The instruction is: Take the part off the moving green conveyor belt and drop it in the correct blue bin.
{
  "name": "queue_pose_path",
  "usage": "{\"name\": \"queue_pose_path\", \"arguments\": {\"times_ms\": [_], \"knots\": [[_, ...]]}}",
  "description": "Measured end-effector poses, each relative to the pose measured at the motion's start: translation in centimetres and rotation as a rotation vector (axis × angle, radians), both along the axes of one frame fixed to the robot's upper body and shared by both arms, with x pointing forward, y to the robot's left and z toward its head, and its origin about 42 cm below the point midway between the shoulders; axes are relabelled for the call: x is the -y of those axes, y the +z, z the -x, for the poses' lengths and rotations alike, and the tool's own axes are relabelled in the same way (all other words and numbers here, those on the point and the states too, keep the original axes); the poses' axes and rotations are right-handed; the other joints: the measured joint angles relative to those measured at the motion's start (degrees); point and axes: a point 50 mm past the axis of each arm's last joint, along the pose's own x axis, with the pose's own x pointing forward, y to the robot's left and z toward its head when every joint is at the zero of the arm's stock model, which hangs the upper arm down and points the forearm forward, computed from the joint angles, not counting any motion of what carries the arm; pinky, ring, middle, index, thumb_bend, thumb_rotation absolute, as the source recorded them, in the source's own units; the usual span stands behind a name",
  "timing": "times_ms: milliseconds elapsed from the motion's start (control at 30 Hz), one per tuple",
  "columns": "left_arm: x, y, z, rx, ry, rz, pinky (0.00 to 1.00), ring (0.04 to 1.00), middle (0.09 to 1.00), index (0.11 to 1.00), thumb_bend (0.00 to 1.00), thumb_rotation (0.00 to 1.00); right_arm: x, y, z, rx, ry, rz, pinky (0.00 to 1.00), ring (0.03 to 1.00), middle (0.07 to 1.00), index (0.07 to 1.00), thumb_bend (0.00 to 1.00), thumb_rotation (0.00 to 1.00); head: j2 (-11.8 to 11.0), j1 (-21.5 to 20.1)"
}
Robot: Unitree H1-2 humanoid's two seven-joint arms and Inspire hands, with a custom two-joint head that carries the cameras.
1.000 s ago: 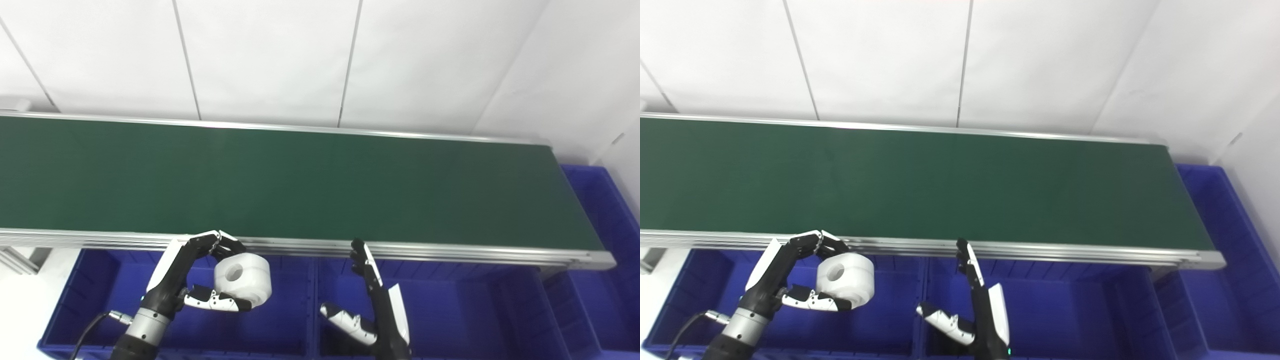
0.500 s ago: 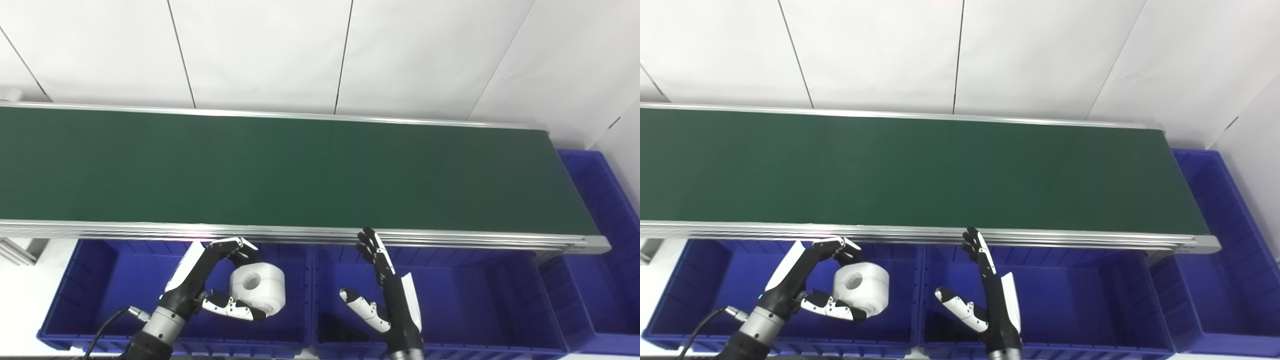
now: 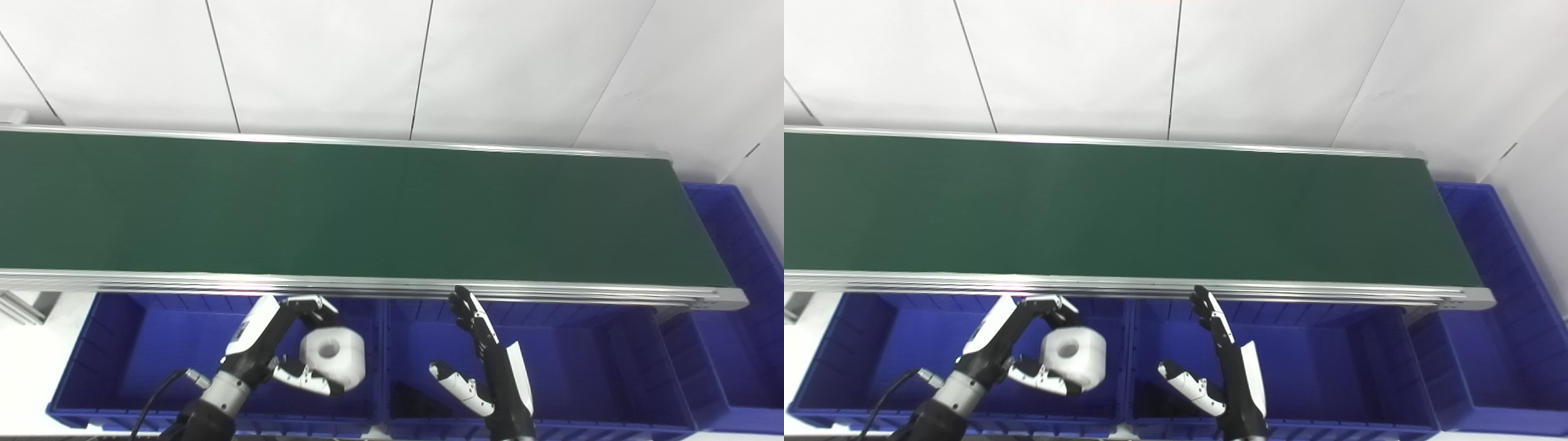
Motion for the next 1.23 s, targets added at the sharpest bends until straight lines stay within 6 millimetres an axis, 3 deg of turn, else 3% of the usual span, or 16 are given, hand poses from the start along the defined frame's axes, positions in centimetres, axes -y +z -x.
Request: {"name": "queue_pose_path", "arguments": {"times_ms": [33, 100, 233, 333, 567, 1000, 1233], "knots": [[0.2, -0.1, -0.1, -0.01, 0.01, -0.023, 0.62, 0.683, 0.709, 0.502, 0.5, 0.05, 0.0, 0.0, 0.0, 0.0, -0.001, 0.0, 0.9, 0.899, 0.899, 0.94, 0.87, 0.75, -0.09, -0.09], [0.3, -0.3, -0.1, -0.042, 0.014, -0.075, 0.76, 0.849, 0.887, 0.843, 0.6, 0.24, 0.0, 0.0, 0.0, -0.001, 0.002, 0.0, 0.91, 0.902, 0.902, 0.942, 0.89, 0.75, 0.0, -0.09], [-0.2, -0.7, -0.1, -0.121, 0.017, -0.157, 0.86, 0.953, 0.973, 0.951, 0.69, 0.37, 0.1, -0.1, 0.0, -0.015, 0.006, 0.004, 0.91, 0.904, 0.901, 0.942, 0.9, 0.76, 0.0, -0.09], [-0.3, -0.6, -0.1, -0.135, 0.01, -0.178, 0.92, 0.989, 0.998, 0.991, 0.75, 0.44, 0.2, -0.1, 0.1, -0.023, 0.007, 0.007, 0.92, 0.907, 0.9, 0.943, 0.91, 0.76, -0.17, 0.09], [-0.3, -0.6, 0.1, -0.175, 0.002, -0.14, 0.93, 0.998, 1.0, 1.0, 0.77, 0.45, 0.2, -0.2, 0.1, -0.031, 0.018, 0.012, 0.91, 0.906, 0.902, 0.943, 0.9, 0.76, -0.44, 0.53], [-0.7, 0.0, 1.8, -0.141, -0.07, 0.176, 0.94, 0.979, 0.995, 0.988, 0.81, 0.53, 0.4, -0.3, 0.1, -0.038, 0.012, 0.006, 0.91, 0.913, 0.905, 0.943, 0.89, 0.74, -1.49, 0.35], [-0.3, 0.1, 2.7, -0.171, -0.069, 0.389, 0.99, 0.999, 1.0, 1.0, 0.83, 0.54, 0.5, -0.6, 0.3, -0.052, 0.016, 0.012, 0.91, 0.917, 0.915, 0.951, 0.9, 0.75, -2.2, 0.18]]}}
